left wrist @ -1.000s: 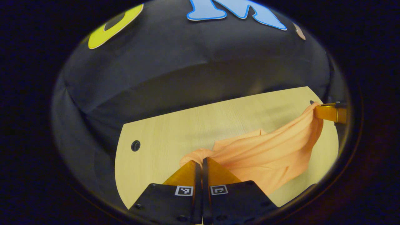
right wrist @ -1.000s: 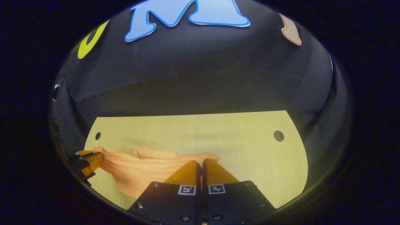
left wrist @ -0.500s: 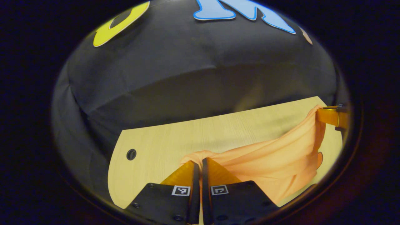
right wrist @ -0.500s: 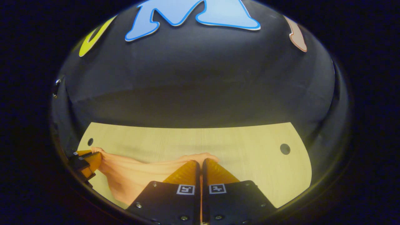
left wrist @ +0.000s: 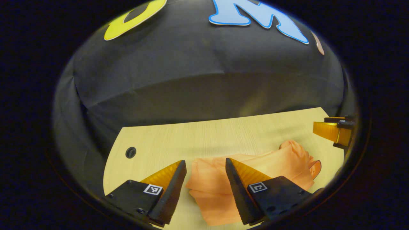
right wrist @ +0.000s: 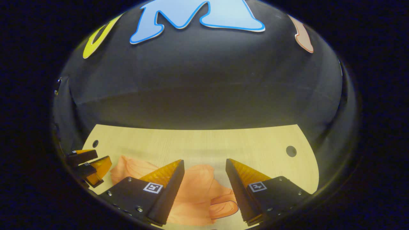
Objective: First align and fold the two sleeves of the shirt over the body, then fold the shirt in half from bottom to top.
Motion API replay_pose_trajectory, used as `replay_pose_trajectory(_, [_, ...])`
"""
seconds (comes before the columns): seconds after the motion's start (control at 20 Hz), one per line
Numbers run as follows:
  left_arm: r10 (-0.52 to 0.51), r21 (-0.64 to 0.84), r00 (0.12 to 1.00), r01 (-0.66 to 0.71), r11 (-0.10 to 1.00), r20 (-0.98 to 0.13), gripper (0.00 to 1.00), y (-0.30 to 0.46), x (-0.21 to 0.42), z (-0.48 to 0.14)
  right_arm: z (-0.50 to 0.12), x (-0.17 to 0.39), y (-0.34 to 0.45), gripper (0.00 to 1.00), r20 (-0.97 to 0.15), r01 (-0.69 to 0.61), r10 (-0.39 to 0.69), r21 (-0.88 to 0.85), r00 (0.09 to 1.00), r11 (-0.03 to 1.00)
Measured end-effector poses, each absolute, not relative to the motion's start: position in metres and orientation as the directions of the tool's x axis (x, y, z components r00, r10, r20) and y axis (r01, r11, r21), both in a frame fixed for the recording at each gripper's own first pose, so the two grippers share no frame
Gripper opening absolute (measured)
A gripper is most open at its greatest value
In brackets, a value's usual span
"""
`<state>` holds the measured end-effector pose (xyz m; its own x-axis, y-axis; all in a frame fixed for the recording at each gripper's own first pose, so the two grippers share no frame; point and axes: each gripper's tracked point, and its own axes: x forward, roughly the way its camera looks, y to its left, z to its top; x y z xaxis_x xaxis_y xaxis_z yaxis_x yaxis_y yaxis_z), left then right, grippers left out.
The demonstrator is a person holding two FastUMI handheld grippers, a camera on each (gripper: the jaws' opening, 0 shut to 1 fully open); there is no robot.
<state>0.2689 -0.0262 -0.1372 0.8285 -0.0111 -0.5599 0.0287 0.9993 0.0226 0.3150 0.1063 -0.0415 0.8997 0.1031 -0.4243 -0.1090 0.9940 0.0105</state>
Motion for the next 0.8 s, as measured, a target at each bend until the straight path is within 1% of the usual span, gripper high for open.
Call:
replay_pose_trajectory(0.1, [-0.018,0.002,0.839,0.023,1.0,-0.544,0.86,-0.026,0.262,-0.125,-0.025,0.304,0.106,0.82,-0.394,-0.113,0.111,0.018,0.912,0.993])
replay_pose_trajectory(0.15, [-0.023,-0.003,0.849,0.025,1.0,-0.528,0.83,-0.026,0.257,-0.116,-0.016,0.297,0.104,0.81,-0.373,-0.114,0.111,0.015,0.921,0.993])
replay_pose_trajectory(0.2, [-0.028,-0.009,0.858,0.027,1.0,-0.513,0.81,-0.025,0.248,-0.107,-0.007,0.287,0.103,0.82,-0.354,-0.116,0.112,0.009,0.928,0.993])
replay_pose_trajectory(0.25, [-0.037,-0.018,0.866,0.033,0.999,-0.498,0.8,-0.026,0.238,-0.097,0.004,0.277,0.102,0.8,-0.331,-0.121,0.116,0.005,0.937,0.993])
replay_pose_trajectory(0.3, [-0.044,-0.025,0.876,0.036,0.999,-0.48,0.79,-0.026,0.227,-0.085,0.013,0.265,0.102,0.82,-0.31,-0.127,0.121,0.001,0.943,0.992])
replay_pose_trajectory(0.35, [-0.049,-0.027,0.888,0.041,0.999,-0.458,0.82,-0.026,0.217,-0.072,0.023,0.253,0.103,0.82,-0.289,-0.135,0.129,-0.002,0.949,0.991])
replay_pose_trajectory(0.5, [-0.056,-0.022,0.919,0.051,0.998,-0.389,0.82,-0.026,0.179,-0.029,0.052,0.214,0.101,0.83,-0.226,-0.152,0.144,-0.016,0.963,0.988])
replay_pose_trajectory(0.55, [-0.06,-0.02,0.928,0.057,0.998,-0.368,0.86,-0.026,0.167,-0.016,0.062,0.199,0.1,0.82,-0.203,-0.157,0.15,-0.018,0.968,0.987])
replay_pose_trajectory(0.6, [-0.066,-0.022,0.936,0.063,0.998,-0.346,0.82,-0.027,0.152,-0.004,0.069,0.184,0.099,0.82,-0.18,-0.162,0.157,-0.018,0.971,0.987])
replay_pose_trajectory(0.7, [-0.075,-0.033,0.949,0.068,0.997,-0.305,0.82,-0.032,0.127,0.02,0.084,0.155,0.094,0.82,-0.128,-0.175,0.171,-0.021,0.977,0.984])
replay_pose_trajectory(0.75, [-0.076,-0.034,0.956,0.069,0.997,-0.284,0.79,-0.033,0.112,0.031,0.089,0.142,0.092,0.82,-0.106,-0.18,0.176,-0.031,0.979,0.983])
replay_pose_trajectory(0.8, [-0.073,-0.027,0.962,0.069,0.997,-0.263,0.85,-0.032,0.092,0.042,0.093,0.126,0.092,0.82,-0.085,-0.184,0.18,-0.043,0.98,0.982])
